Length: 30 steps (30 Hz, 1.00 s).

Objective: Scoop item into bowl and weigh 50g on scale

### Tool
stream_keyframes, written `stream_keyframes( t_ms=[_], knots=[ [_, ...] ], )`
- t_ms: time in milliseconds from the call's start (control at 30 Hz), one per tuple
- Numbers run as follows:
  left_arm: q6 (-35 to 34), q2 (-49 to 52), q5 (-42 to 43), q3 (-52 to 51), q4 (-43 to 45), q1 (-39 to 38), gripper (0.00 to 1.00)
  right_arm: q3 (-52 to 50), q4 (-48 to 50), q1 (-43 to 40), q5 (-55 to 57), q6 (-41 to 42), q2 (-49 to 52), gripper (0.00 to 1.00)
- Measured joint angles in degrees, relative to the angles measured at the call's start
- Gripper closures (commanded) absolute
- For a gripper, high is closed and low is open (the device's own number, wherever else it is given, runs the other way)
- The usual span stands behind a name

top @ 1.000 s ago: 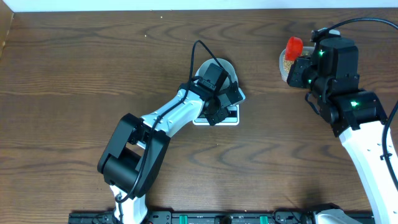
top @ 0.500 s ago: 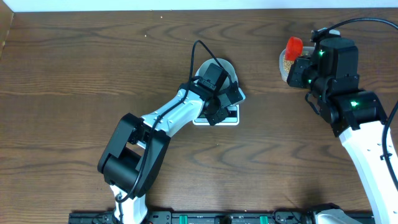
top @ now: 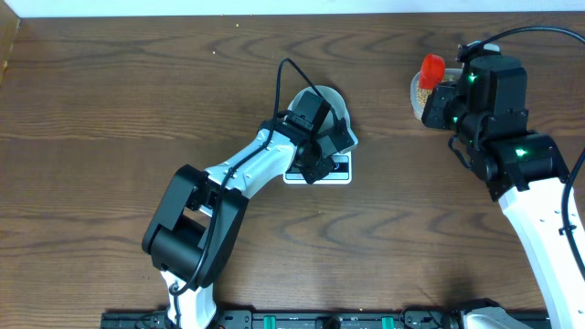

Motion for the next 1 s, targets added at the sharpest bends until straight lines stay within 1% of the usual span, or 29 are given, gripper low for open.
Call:
stream_keyframes(
  t_ms=[1000],
  knots=[
    [0.0, 0.1, 0.6, -0.2, 1.3, 0.0, 0.93, 0.0, -0.8, 0.0, 0.0, 0.0, 0.0, 0.99]
  ],
)
